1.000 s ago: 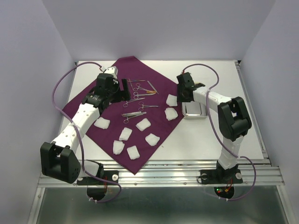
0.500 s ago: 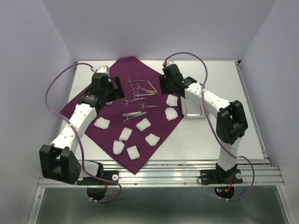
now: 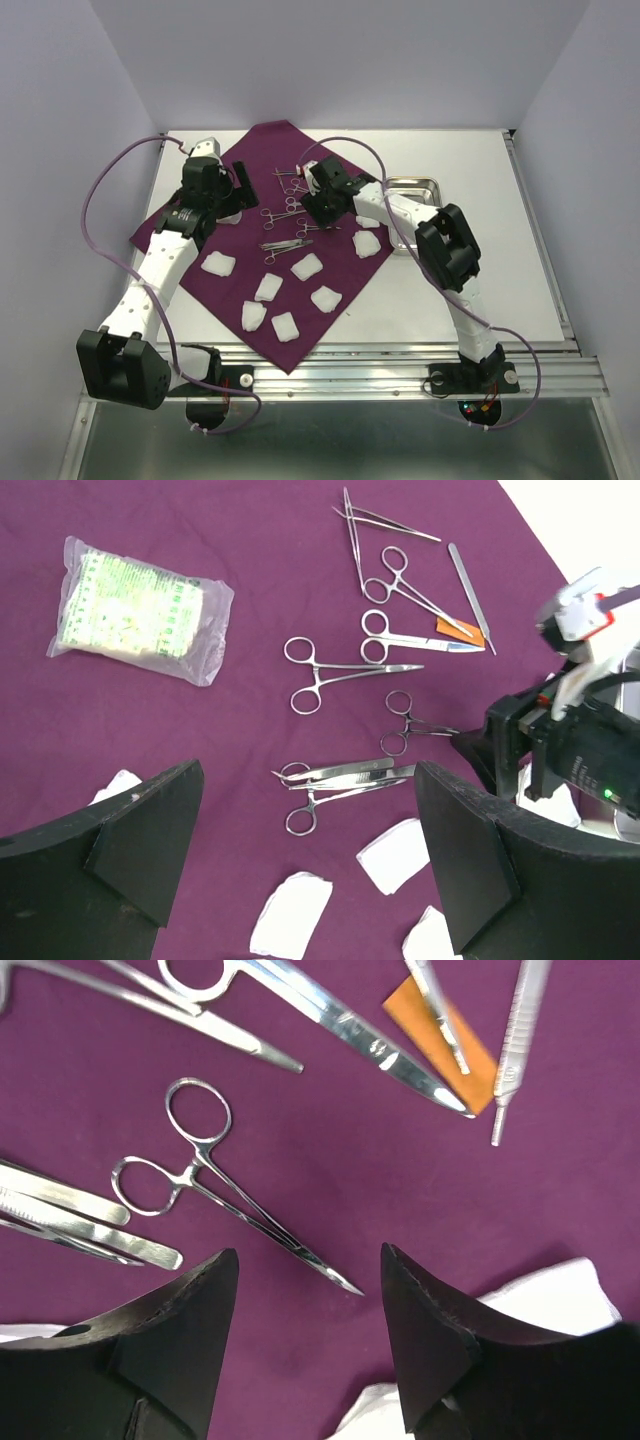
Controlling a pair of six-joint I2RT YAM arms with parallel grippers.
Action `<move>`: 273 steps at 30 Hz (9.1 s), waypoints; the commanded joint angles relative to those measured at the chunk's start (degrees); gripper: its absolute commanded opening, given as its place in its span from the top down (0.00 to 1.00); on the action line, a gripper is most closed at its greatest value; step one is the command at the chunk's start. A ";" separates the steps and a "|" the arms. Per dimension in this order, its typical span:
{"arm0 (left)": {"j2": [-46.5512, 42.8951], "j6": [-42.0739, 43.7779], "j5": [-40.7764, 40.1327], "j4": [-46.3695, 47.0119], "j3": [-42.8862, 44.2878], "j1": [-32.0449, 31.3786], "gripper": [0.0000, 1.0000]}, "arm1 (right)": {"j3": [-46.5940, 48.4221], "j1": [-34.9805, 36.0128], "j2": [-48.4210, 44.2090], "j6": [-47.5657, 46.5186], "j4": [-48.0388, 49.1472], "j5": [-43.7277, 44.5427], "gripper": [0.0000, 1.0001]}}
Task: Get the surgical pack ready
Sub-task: Pick up the medical item from the surgical kit, then place the medical item in the container, then pick up the medical item from the surgical kit, then place the medical item in the container.
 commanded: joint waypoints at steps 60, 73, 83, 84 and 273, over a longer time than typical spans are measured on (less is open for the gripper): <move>-0.70 1.59 -0.11 1.07 -1.81 0.72 0.01 | -6.84 2.44 -9.36 5.51 -0.22 -2.01 0.99; -1.66 1.77 0.15 0.81 -2.51 0.72 0.01 | -12.81 -3.09 -17.18 9.29 6.45 -0.34 0.99; -1.66 2.03 -0.73 0.10 -2.25 0.72 0.01 | -19.84 -13.54 -25.52 13.94 9.10 0.19 0.99; -1.75 2.12 -0.64 0.10 -2.25 0.72 0.01 | -20.63 -14.34 -25.97 14.38 9.10 0.62 0.99; -0.35 -0.69 -5.74 -0.42 -3.39 1.16 0.01 | -23.61 -22.87 -24.48 19.66 9.01 12.06 0.99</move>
